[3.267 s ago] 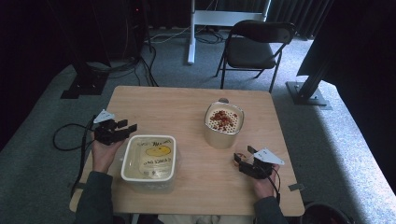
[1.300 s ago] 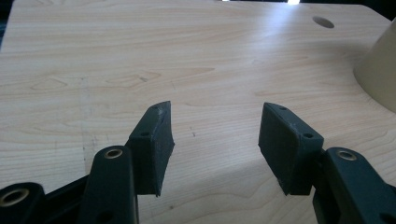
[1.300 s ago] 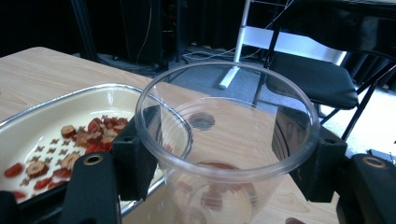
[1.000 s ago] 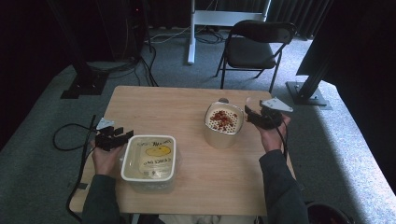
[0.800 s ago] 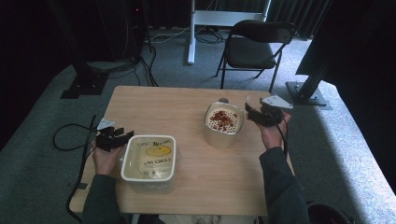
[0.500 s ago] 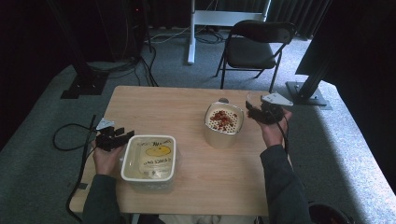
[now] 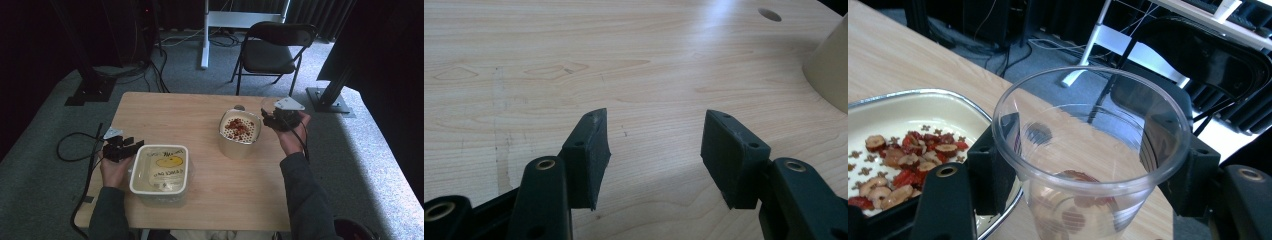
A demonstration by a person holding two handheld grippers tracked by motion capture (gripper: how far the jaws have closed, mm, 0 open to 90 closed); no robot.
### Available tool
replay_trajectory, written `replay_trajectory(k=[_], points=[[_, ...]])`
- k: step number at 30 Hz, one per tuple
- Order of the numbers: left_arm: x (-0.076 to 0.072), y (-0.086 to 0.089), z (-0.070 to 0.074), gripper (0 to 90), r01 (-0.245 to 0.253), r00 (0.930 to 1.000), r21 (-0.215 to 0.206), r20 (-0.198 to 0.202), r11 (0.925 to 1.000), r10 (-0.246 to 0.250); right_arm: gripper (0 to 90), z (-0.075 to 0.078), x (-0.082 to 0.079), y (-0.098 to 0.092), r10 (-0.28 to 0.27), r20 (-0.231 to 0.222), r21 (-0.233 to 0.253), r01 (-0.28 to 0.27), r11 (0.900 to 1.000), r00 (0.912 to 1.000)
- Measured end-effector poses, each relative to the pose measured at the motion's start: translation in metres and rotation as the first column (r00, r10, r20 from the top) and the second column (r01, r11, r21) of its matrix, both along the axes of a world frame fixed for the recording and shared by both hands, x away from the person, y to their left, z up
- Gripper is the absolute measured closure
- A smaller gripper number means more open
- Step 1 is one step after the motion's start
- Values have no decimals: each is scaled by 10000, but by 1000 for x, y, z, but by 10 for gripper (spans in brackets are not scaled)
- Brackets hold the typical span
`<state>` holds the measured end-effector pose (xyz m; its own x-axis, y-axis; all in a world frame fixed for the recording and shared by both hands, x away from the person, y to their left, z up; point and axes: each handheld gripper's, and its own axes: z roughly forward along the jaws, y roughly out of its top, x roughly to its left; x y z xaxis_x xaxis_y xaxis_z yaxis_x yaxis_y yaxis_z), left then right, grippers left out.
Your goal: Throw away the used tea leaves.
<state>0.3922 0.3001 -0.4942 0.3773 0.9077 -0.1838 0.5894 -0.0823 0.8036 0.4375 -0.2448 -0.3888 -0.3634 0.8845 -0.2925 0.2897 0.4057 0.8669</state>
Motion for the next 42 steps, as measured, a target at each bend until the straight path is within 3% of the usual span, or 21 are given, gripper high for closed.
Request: replay_trajectory(k=[14,30,35,40,41,42], points=[[1,0,-2,453,-5,10000,-23,-41,10000,5,326,-1,0,16,301,-6,-1370,-299,9901,9995],[1,-1,-2,453,15,10000,-32,-67,10000,-15,325,-10,0,33,471,67,-2038,-448,9780,9989],[2,-1,-2,453,20,10000,-50,-74,10000,-21,325,-11,-1,40,555,232,-2790,-469,9591,9982],[2,-1,-2,453,21,10000,-51,-74,10000,-21,324,-12,-2,53,780,336,-4023,-579,9137,9964],[2,0,-2,453,17,10000,-68,-70,10000,-18,324,-12,-2,55,822,378,-4170,-590,9070,9959],[2,0,-2,453,17,10000,-68,-70,10000,-18,324,-12,-2,55,822,378,-4170,-590,9070,9959]])
